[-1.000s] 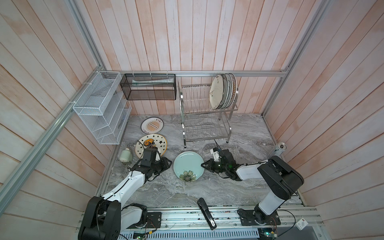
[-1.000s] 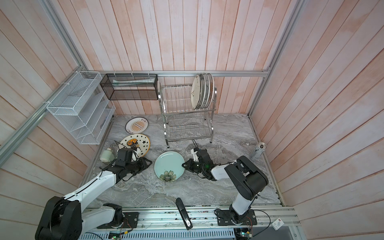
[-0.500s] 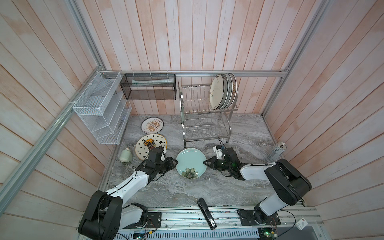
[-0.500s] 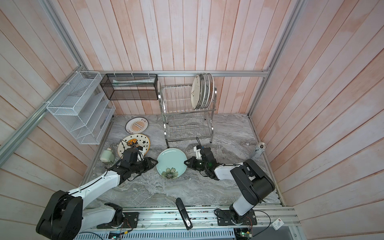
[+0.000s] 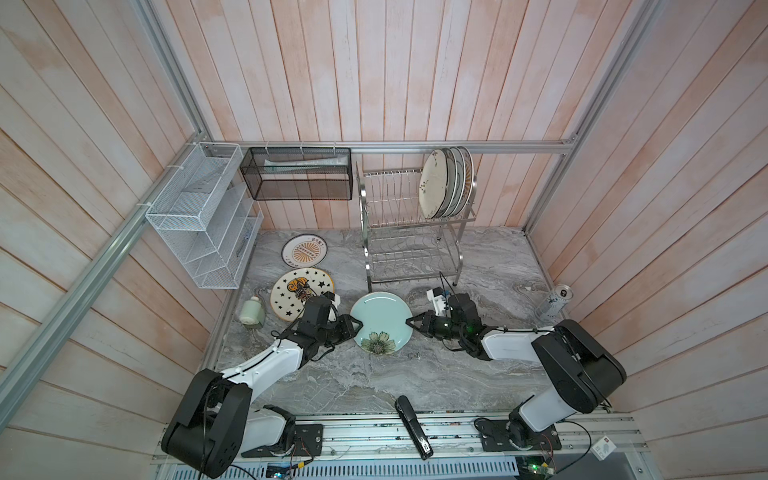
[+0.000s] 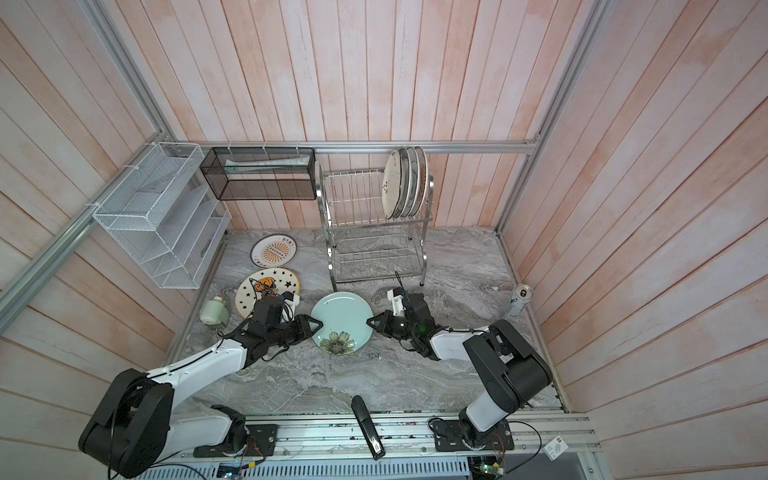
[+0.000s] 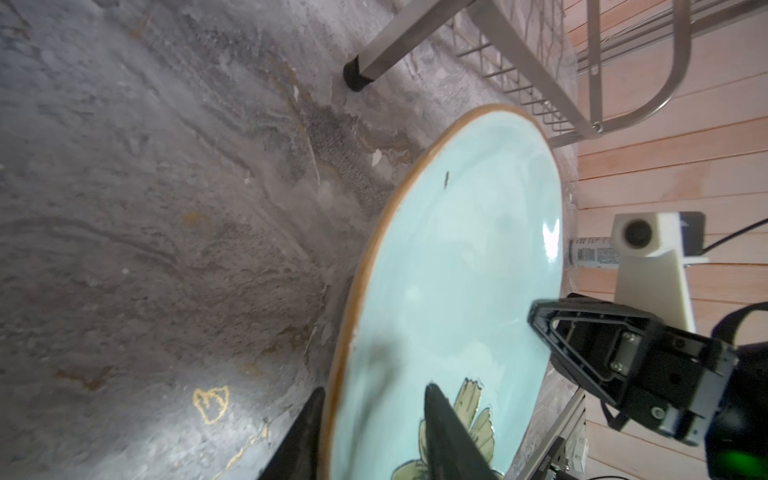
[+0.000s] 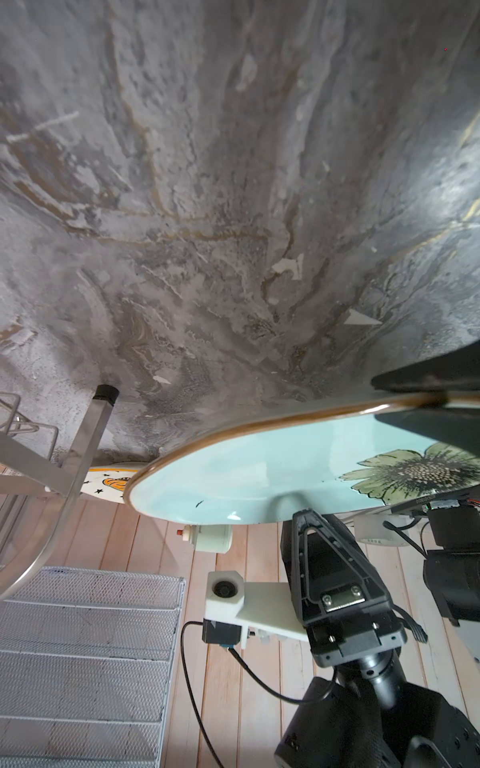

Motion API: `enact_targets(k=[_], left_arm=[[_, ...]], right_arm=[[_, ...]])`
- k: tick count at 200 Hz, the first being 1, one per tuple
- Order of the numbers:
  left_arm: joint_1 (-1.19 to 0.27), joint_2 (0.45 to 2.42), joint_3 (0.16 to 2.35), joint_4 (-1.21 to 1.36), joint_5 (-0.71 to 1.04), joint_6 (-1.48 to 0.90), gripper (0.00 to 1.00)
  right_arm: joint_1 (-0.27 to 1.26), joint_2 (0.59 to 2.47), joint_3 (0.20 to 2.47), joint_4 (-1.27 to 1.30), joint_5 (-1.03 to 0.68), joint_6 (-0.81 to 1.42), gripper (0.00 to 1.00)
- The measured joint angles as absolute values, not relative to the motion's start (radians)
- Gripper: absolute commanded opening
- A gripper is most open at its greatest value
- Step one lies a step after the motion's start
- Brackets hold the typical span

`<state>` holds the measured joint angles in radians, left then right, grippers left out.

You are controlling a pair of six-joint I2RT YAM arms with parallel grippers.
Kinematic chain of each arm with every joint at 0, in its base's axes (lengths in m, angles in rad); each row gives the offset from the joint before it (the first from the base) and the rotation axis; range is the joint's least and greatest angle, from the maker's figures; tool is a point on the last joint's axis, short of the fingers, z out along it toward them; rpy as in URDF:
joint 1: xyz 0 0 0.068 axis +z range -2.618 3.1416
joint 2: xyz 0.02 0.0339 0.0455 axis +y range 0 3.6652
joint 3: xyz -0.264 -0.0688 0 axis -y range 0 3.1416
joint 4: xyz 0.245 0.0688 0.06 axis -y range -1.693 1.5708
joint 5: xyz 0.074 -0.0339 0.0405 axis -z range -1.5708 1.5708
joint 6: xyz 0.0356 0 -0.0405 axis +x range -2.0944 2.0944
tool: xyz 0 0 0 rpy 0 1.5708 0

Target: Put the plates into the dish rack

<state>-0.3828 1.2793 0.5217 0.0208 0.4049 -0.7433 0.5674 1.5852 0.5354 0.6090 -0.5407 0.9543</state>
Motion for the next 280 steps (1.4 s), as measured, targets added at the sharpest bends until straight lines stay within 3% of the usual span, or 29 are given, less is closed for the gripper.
enact_targets(k=[56, 160, 190, 240, 280], left_arm=[[-0.387, 1.215, 0.511, 0.067, 0.412, -0.752, 0.36], [-0.380, 1.157, 0.487, 0.132, 0.429, -0.802, 0.02], [-0.380, 1.150, 0.475, 0.171, 0.434, -0.813, 0.00], [-0.381, 1.111, 0.453, 0.193, 0.437, -0.813, 0.00], [-0.384, 1.069, 0.438, 0.199, 0.442, -0.813, 0.00]], right_arm=[[0.559, 1.586, 0.525, 0.686, -0.579, 1.005, 0.00], [0.540, 1.561, 0.513, 0.727, -0.599, 1.042, 0.00], [0.539, 1.540, 0.509, 0.726, -0.592, 1.039, 0.09], [0.553, 1.515, 0.509, 0.720, -0.594, 1.028, 0.33], [0.581, 1.497, 0.509, 0.735, -0.596, 1.021, 0.38]])
